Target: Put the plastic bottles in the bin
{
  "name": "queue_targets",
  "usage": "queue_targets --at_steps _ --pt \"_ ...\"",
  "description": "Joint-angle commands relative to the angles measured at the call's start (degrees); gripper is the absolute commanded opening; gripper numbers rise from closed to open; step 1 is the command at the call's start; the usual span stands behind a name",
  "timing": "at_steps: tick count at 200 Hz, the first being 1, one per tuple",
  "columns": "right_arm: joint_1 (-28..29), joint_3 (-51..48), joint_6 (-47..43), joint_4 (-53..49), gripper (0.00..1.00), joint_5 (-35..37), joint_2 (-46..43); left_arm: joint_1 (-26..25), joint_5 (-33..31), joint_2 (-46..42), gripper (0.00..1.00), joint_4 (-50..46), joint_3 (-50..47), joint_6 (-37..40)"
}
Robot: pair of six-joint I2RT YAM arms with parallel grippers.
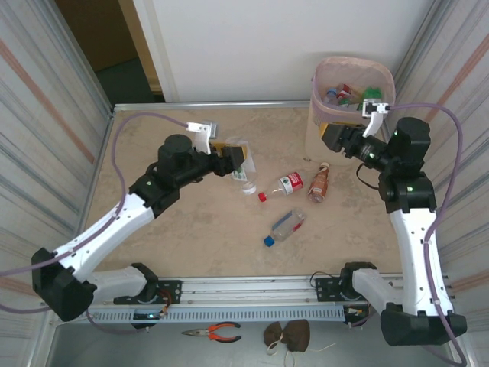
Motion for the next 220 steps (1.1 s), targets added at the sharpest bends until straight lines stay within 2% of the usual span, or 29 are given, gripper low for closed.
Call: queue_targets --at_steps 1,42,86,118,172,220 --pt "4.0 -0.7 -2.6 6.2 0.56 -4.2 -1.6 0.3 10.2 -3.5 0.55 8.0 0.3 10.7" --pt "14.1 -1.5 -9.8 9.6 0.61 -3.4 -3.1 0.3 21.8 -5.6 0.52 11.2 3.1 16.5" --pt "23.1 -0.9 -15.5 11.0 0.65 -4.0 -2.7 0.3 29.3 -6.6 0.5 12.4 6.5 18.2" --pt "29.3 -0.8 -19.9 11.9 0.73 -5.1 -2.5 0.3 34.2 -6.7 0.47 13.5 8.1 18.2" --pt "36.7 1.2 -25.7 8.6 0.87 -5.6 0.5 0.3 39.2 -7.0 0.47 16.9 9.1 16.5" --pt "40.5 2.9 -26.9 6.6 0.86 -4.5 3.9 0.2 41.1 -7.1 0.47 17.8 9.3 16.5"
